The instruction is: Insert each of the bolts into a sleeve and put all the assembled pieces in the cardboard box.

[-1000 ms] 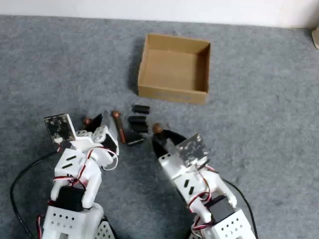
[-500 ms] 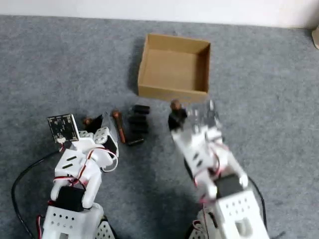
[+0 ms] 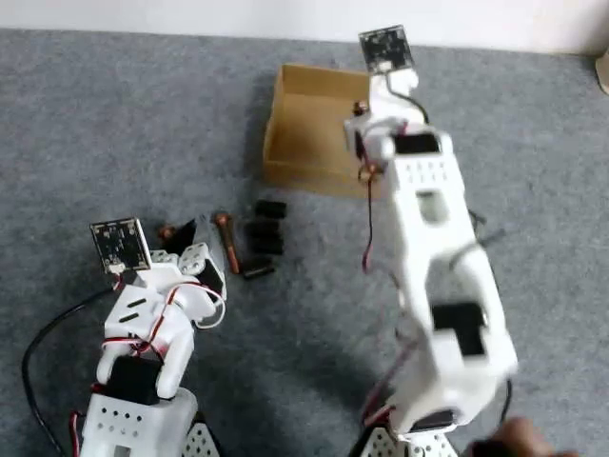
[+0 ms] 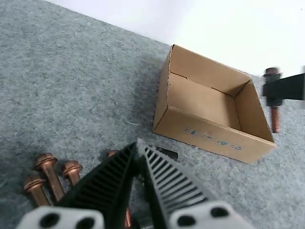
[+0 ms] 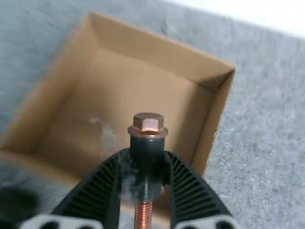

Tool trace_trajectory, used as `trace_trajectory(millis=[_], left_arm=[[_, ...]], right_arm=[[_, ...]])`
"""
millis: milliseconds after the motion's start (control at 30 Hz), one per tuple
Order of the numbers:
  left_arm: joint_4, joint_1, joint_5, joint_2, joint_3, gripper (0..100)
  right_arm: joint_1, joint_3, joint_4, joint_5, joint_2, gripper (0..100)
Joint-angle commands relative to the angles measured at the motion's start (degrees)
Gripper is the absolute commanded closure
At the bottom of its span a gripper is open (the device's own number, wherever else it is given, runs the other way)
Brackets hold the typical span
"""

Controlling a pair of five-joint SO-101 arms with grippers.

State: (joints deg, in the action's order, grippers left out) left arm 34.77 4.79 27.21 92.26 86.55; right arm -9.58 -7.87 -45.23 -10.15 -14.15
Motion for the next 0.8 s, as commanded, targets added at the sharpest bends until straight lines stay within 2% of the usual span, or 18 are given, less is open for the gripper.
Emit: trace_trajectory(millis=[0,300,367,500,633,767], left_arm=[[0.0,-0.7,-0.4,0.0,-0.2,99],[0.0,-0.8,-1.2,0.0,-0.2,99],[0.3,-1.2,-7.5,0.0,-0.2,99],[0.0,-6.0,-27.3,0.5,-0.7,99],[-2.0,-10.4,-39.0,0.6,-2.0,99],[-10.9,-14.5,-47.6,0.6,-2.4,99]], right_arm=[[2.2,-20.4,-4.4,-0.4,-12.2,99.4],[3.2,-50.5,-18.2,-0.7,-32.8,99.4],[3.2,-55.6,-21.3,-0.7,-35.9,99.4],[3.1,-64.0,-26.4,-0.7,-40.9,99.2],[3.1,-70.9,-30.1,-0.7,-44.7,99.2],[2.9,-75.4,-32.6,-0.7,-47.7,99.1]])
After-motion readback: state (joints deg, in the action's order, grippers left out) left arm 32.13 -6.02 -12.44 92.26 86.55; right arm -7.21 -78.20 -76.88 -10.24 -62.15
